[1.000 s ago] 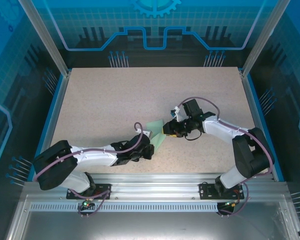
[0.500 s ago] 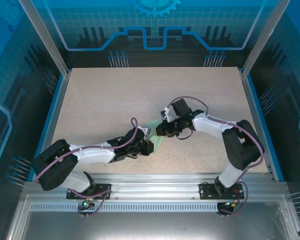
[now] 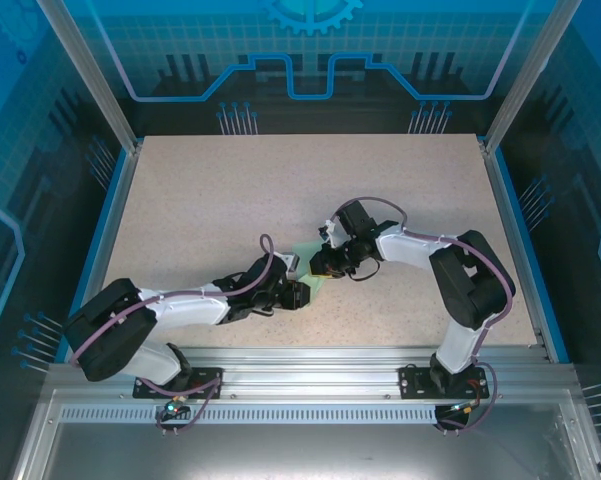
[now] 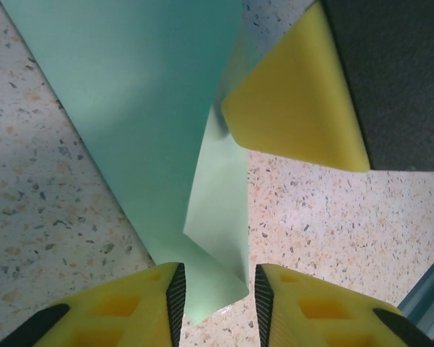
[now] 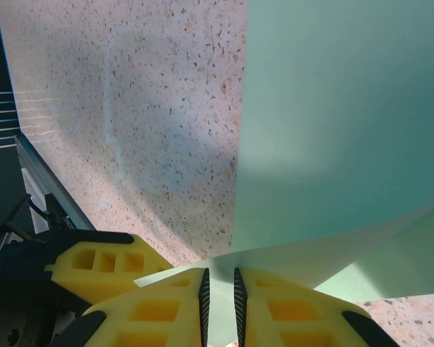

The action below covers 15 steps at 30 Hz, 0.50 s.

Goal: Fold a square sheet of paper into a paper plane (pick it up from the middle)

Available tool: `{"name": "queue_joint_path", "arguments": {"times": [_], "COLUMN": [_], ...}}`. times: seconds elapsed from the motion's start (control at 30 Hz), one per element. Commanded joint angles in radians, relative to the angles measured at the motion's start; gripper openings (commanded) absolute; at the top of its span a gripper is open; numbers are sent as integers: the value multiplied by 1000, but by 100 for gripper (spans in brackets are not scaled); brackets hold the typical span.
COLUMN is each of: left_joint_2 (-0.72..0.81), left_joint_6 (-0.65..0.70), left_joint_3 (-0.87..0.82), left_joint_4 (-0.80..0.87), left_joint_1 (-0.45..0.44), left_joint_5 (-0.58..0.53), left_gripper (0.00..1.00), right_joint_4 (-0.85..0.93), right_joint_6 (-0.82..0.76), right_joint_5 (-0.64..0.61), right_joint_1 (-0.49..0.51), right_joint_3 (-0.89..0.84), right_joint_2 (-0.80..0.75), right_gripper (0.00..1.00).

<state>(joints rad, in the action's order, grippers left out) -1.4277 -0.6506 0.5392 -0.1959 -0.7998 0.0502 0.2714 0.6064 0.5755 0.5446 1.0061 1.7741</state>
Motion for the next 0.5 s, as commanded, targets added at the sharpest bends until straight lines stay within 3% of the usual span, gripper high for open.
{"name": "queue_joint_path", "arguments": {"times": [0.0, 0.23, 0.47], "left_joint_2": [13, 11, -29], "left_joint_6": [3, -18, -22], "left_joint_3": [3, 4, 22], "left_joint_4": [-6, -64, -96], "left_joint_1": [21, 59, 88], "left_joint_5": [19, 69, 119], "left_gripper": [39, 48, 44], "right_joint_4": [-9, -11, -10], "right_joint_6": [16, 19, 21], "right_joint_5": [-1, 2, 4], "right_joint_1": [8, 7, 8], "right_joint_3": [16, 22, 25], "right_joint_2": [19, 21, 19], "right_gripper": [19, 19, 19]}}
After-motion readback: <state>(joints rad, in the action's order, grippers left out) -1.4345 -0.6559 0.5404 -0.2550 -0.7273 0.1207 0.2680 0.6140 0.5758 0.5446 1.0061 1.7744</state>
